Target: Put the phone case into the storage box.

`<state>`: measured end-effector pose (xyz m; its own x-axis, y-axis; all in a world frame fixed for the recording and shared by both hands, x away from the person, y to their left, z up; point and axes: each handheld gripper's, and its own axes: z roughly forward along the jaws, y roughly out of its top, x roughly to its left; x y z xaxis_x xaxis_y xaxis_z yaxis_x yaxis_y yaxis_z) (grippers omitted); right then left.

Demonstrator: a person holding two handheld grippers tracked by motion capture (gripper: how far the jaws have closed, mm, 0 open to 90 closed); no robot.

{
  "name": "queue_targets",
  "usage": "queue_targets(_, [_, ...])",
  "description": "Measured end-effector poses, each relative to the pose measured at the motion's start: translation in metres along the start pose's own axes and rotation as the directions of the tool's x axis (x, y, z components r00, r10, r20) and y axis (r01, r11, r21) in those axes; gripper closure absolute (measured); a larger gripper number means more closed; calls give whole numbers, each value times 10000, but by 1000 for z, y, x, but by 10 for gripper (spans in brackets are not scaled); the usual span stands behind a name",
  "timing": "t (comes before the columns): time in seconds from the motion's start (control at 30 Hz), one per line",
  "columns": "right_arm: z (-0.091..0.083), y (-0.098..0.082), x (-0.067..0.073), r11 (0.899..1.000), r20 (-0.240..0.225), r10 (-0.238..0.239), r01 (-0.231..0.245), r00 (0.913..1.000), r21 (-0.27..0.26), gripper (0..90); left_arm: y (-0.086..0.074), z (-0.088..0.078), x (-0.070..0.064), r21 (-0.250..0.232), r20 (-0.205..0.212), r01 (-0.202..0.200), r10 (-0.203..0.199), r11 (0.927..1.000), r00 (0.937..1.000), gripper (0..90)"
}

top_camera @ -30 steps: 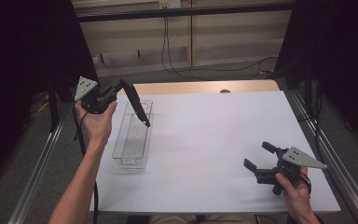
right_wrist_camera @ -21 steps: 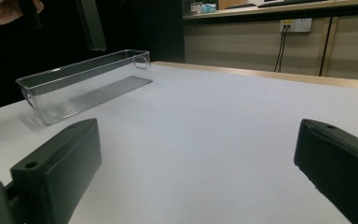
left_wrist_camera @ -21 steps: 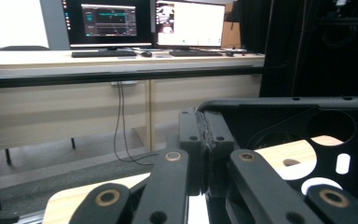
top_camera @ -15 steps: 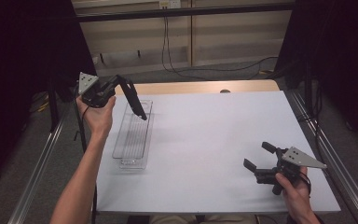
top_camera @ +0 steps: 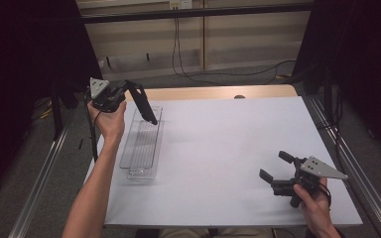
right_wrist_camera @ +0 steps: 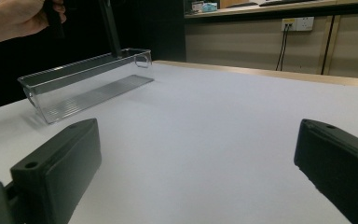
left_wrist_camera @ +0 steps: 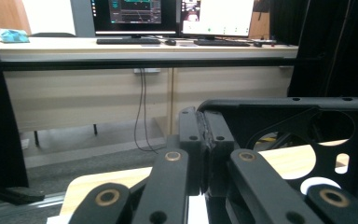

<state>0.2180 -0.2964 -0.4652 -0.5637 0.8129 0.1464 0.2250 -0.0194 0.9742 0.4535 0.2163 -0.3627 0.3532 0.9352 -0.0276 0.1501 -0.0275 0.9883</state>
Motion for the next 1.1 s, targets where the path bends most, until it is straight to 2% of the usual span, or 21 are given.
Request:
queue_targets(0.23, [1,-1,0,10000,-11,30,-29,10000,40,3,-7,10,-1,77,-172,-89,90,9999,9998,883])
queue_targets(0.3, [0,-1,0,10000,5,23,-23,10000,39,3,-10,13,0,38,-234,38,-37,10000,9997,883])
queue_targets(0.43, [0,-1,0,10000,20,4,-4,10000,37,3,-14,17,2,117,-237,-33,36,9999,9997,883])
queue_targets(0.53, [0,-1,0,9999,-3,106,-106,9999,52,3,-15,18,4,149,-451,110,-104,9998,9989,883])
queue_targets(0.7, [1,-2,0,9998,-81,129,-128,9999,119,3,-19,21,5,158,-267,60,-56,9999,9996,882])
queue_targets(0.73, [1,-2,0,9999,-44,95,-94,9999,108,3,-19,21,4,248,-470,52,-40,9997,9989,882])
queue_targets(0.77, [1,-2,0,9999,-39,87,-87,10000,104,3,-20,23,5,145,-295,37,-32,9999,9996,882])
queue_targets(0.83, [1,-2,0,9999,-46,88,-87,10000,106,3,-21,24,3,207,-453,16,-6,9998,9990,882])
queue_targets(1.03, [1,-2,-1,9999,-59,93,-93,9999,110,3,-25,27,5,170,-311,-53,58,9998,9995,882])
queue_targets(1.07, [1,-2,-1,9999,-37,121,-120,9999,103,3,-25,27,4,270,-471,-81,94,9996,9988,882])
queue_targets(1.1, [0,-2,-1,9998,-20,151,-150,9999,101,3,-26,28,6,225,-345,-101,109,9997,9993,882])
